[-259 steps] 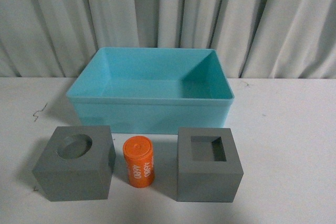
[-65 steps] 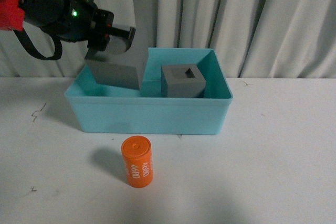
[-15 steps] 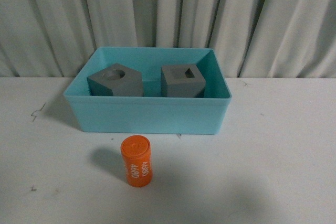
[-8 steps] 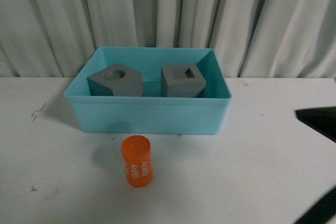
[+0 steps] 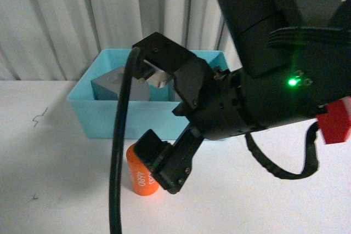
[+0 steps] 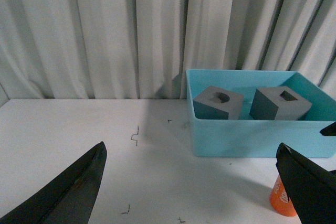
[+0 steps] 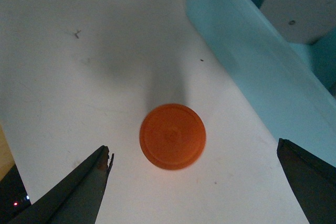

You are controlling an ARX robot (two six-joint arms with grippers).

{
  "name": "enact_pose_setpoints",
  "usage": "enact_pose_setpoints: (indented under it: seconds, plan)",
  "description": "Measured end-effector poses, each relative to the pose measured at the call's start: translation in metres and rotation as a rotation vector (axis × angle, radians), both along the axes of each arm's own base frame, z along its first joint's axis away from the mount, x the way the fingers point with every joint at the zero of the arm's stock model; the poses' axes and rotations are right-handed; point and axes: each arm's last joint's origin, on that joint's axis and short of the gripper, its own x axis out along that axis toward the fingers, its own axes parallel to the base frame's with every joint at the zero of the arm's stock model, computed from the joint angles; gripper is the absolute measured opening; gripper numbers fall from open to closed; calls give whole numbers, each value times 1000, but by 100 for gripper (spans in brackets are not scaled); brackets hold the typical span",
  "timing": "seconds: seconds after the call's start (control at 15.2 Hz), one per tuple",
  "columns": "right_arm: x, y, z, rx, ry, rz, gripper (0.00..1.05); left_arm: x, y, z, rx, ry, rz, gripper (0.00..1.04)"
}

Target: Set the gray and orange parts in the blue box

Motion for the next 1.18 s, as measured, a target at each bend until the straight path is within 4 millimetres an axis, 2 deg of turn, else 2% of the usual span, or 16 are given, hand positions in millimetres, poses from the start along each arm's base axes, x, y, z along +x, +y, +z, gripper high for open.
enact_pose_setpoints:
  seconds: [0.07,0.13,0.46,0.79,0.99,1.18]
  plan:
    - [3,20,-9,-13,10,22,98,0,0,0,0,0,0,98]
    - [3,27,-19,-28,28,23,98,0,0,0,0,0,0,98]
    - [4,40,-33,-55,36,17,98,0,0,0,0,0,0,98]
    - [5,44,-42,-72,43,4,98,0,0,0,0,0,0,98]
    - [12,47,-54,-72,80,-51,98,0,0,0,0,0,0,98]
    - [15,49,-50,-58,68,-66,71,0,0,0,0,0,0,98]
